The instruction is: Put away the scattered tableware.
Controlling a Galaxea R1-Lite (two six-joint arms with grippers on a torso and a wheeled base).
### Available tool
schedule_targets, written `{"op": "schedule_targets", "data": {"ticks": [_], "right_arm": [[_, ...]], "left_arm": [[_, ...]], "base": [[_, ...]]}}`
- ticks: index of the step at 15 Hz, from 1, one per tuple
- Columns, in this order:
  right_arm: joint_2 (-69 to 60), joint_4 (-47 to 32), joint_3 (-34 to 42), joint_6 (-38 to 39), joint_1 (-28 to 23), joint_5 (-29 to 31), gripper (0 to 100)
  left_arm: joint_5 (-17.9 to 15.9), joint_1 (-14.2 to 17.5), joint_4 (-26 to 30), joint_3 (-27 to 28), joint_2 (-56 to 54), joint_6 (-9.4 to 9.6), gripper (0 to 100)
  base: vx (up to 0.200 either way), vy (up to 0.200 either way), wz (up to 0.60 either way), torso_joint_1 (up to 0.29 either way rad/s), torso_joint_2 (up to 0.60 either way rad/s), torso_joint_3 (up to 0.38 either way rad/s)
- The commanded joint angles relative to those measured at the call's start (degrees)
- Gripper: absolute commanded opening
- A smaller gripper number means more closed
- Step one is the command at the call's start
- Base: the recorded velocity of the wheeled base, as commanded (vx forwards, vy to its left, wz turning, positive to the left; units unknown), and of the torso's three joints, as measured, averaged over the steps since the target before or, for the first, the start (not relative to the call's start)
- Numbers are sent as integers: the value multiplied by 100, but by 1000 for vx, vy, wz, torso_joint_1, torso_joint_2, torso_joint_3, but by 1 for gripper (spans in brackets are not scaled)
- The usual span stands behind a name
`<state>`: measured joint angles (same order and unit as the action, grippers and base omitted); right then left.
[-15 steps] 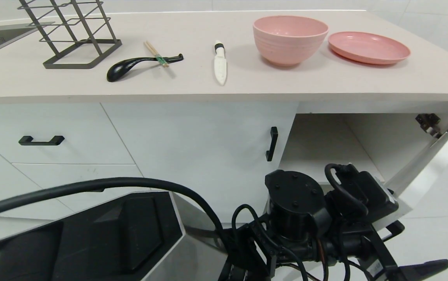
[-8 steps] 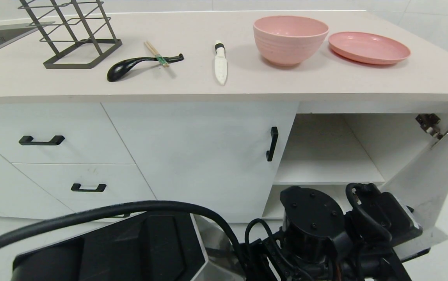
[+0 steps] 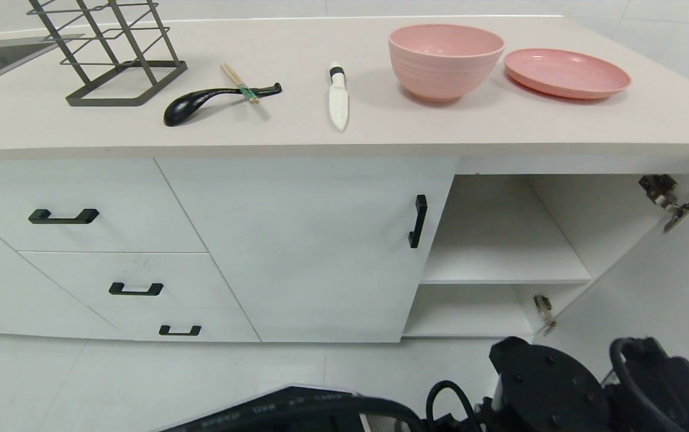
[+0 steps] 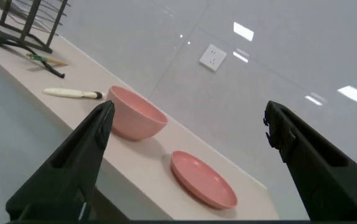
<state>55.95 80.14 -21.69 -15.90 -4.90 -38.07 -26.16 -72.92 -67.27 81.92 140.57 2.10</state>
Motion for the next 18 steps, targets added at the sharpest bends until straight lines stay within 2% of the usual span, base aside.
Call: {"op": "schedule_targets", "data": {"ticks": [1,3,4,7,8,12,14,15,16,17,18], "right_arm": [[-234,-16,-99,-1,-72,-7,100],[-287,-16,-99,-1,-134,-7,100],[-322,-16,-108,-1,-169,-7,100],[-445,2,-125,-1,-169,-7,100],[-515,2,-187,-1,-178,-16,100],[-621,-51,-530,-1,-512,-368,100],[-621,-183,-486,-1,-521,-368,100],[-621,-253,-468,-1,-521,-376,100],[-621,-280,-433,-1,-521,-376,100],[-621,-289,-248,-1,-512,-376,100],[-621,-289,-55,-1,-503,-376,100]], "left_arm": [[23,-73,-6,131,269,1,100],[32,-178,-6,368,436,-122,100],[32,-293,3,667,603,-227,100],[120,-670,47,1212,990,-262,100],[120,-758,47,1221,1043,-262,100],[173,-723,-76,1195,1095,-306,100],[261,-583,-313,931,911,-377,100],[428,-389,-392,641,726,-517,100],[480,-266,-454,483,630,-561,100],[498,138,-674,-80,296,-579,100],[498,358,-832,-625,-12,-570,100]], "base": [[0,0,0,0,0,0],[0,0,0,0,0,0],[0,0,0,0,0,0],[0,0,0,0,0,0],[0,0,0,0,0,0],[0,0,0,0,0,0],[0,0,0,0,0,0],[0,0,0,0,0,0],[0,0,0,0,0,0],[0,0,0,0,0,0],[0,0,0,0,0,0]]}}
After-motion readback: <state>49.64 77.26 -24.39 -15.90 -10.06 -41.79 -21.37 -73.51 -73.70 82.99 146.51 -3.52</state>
